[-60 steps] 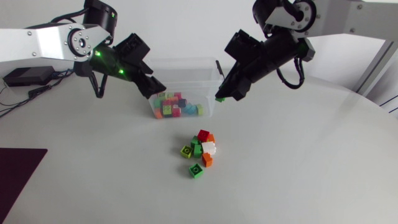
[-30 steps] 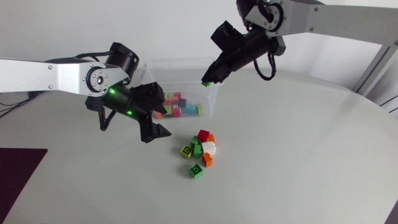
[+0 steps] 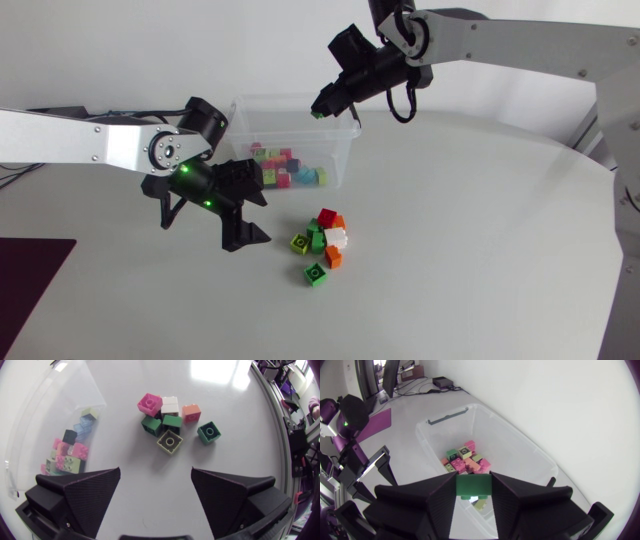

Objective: Place the duplo bricks in the container

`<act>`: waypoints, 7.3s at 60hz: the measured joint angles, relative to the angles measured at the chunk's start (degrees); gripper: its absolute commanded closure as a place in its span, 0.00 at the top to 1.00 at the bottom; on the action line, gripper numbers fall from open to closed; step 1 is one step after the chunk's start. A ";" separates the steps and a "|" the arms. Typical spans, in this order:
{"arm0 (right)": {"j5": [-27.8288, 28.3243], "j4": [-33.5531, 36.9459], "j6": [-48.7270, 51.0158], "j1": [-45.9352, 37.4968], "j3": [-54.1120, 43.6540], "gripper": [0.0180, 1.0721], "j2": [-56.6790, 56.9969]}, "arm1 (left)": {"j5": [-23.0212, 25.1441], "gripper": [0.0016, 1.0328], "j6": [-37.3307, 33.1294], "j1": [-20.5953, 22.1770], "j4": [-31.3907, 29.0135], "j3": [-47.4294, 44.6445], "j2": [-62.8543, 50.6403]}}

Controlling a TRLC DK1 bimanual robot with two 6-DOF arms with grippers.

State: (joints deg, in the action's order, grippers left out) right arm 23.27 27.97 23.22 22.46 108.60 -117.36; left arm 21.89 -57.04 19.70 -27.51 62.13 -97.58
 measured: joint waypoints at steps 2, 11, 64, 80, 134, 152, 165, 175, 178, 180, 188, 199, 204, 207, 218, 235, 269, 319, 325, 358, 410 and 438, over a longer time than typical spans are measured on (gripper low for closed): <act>-0.11 -1.09 -0.66 0.00 0.22 0.17 -0.13 | 0.00 0.95 -0.07 -0.02 0.00 -0.35 0.00; -1.07 -6.12 -2.32 0.09 0.26 0.18 -0.37 | 0.15 0.95 -0.66 0.00 0.20 -1.86 0.00; -2.67 -8.76 -4.31 -3.91 -15.89 0.96 17.14 | 0.13 0.95 -2.62 6.27 2.12 -3.02 -4.44; 1.29 -8.24 -0.44 -5.38 -34.01 0.96 27.78 | 0.13 0.95 -6.62 6.73 2.12 4.02 -10.27; 2.21 -7.76 2.56 -3.34 -51.36 0.96 39.01 | 0.57 0.24 -16.55 7.69 -8.24 14.75 -21.31; -1.64 -6.29 2.54 0.90 -52.89 0.95 39.47 | 3.78 0.23 -16.55 4.33 -16.00 15.85 -19.85; -4.09 -5.40 2.32 4.57 -52.92 0.95 39.01 | 6.97 0.23 -16.06 -1.46 -20.00 15.98 -7.76; -4.96 -5.33 1.99 5.73 -53.07 0.95 37.62 | 10.54 0.23 -11.65 -5.03 -20.33 21.24 -3.69; -5.16 -5.29 1.60 6.12 -53.27 0.95 37.51 | 10.99 0.23 -9.33 -5.79 -18.86 22.99 -3.58; -5.38 -5.18 1.33 6.45 -53.42 0.95 37.46 | 10.97 0.23 -7.67 -6.16 -17.53 24.00 -3.58; -5.86 -5.20 0.55 7.50 -53.75 0.95 37.46 | 11.15 0.23 -0.24 -6.47 -11.72 27.26 -3.87; -7.06 -4.96 -0.11 8.81 -54.64 0.95 37.46 | 10.60 0.23 10.36 -6.86 -3.76 32.54 -6.03; -7.04 -4.96 -0.35 9.01 -54.73 0.95 37.46 | 9.07 0.23 14.08 -7.26 -1.09 35.01 -7.63; -7.06 -4.96 -0.68 9.11 -54.73 0.95 37.46 | 8.22 0.23 16.46 -7.58 0.11 36.30 -8.55; -7.06 -4.96 -0.96 10.14 -55.78 0.95 37.42 | 4.83 0.23 22.01 -7.98 3.67 39.65 -10.82; -7.06 -4.98 -1.16 10.19 -55.87 0.95 37.42 | 0.66 0.25 26.32 -6.62 5.01 46.86 -15.78; -9.88 -5.11 -1.18 9.94 -56.70 0.95 35.60 | -4.70 0.96 28.98 -6.23 5.66 47.45 -16.59; -20.87 8.20 -12.24 14.21 -39.01 0.88 13.73 | -6.23 0.95 8.92 -4.42 -7.10 2.10 10.47; -22.71 9.81 -14.62 15.47 -37.64 0.86 10.99 | -6.21 0.95 8.90 -4.39 -7.15 0.46 11.82; -23.08 13.05 -17.73 15.98 -31.28 0.59 5.20 | -7.72 0.94 9.46 0.13 -7.56 -4.20 14.82; -21.59 15.58 -19.19 15.26 -30.08 0.55 2.36 | -10.25 0.94 13.53 5.42 -7.56 -5.64 14.82; -21.35 15.52 -19.23 15.34 -29.94 0.23 0.44 | -10.25 0.94 18.12 11.61 -6.49 -5.90 10.43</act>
State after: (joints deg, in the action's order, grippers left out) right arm 1.91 43.48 3.99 37.80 78.65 -116.92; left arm 11.64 -38.92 31.31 -34.00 56.23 -87.15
